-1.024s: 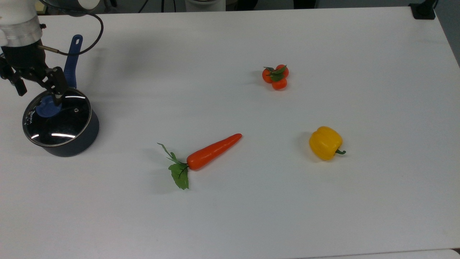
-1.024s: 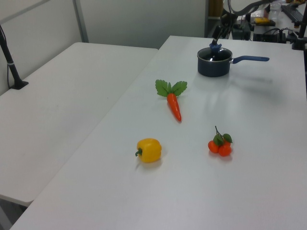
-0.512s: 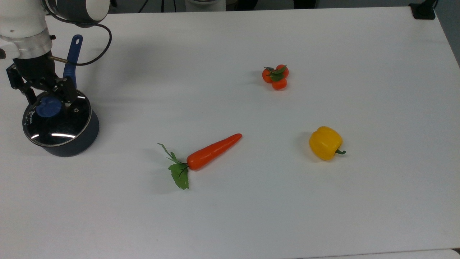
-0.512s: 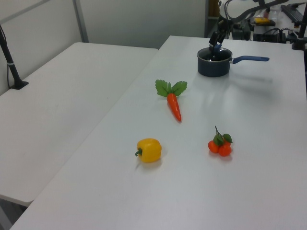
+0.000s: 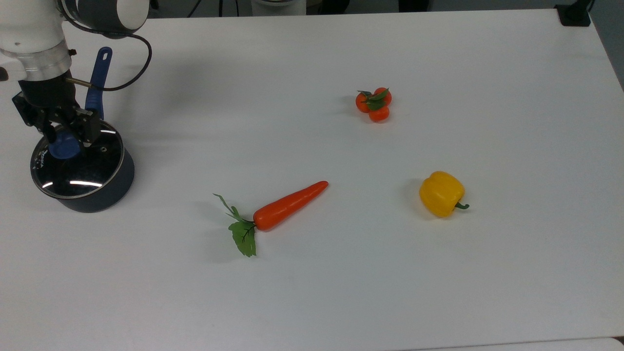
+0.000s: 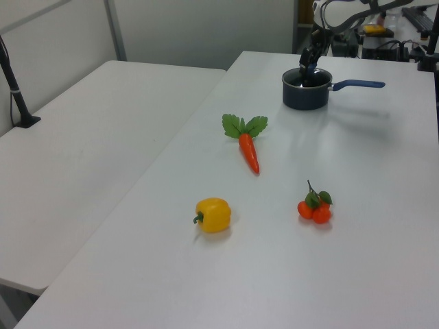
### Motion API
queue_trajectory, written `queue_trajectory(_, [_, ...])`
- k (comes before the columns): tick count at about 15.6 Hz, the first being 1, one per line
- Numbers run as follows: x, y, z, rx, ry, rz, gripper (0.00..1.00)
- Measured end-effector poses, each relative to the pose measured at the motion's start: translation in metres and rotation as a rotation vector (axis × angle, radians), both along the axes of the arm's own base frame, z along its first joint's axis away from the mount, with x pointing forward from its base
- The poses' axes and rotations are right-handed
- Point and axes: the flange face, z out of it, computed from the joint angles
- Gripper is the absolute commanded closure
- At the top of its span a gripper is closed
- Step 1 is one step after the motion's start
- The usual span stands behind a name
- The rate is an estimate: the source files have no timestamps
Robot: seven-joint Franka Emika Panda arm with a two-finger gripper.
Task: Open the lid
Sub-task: 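Close the gripper on the blue knob of the glass lid, then lift the lid off the saucepan and carry it beside the carrot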
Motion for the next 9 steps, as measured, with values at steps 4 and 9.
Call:
queue_trajectory(4, [0.0, -0.001, 0.001, 0.0, -0.001, -0.002, 0.59])
queue_trajectory(9, [-0.001, 0.0, 0.012, 0.004, -0.02, -0.03, 0.59])
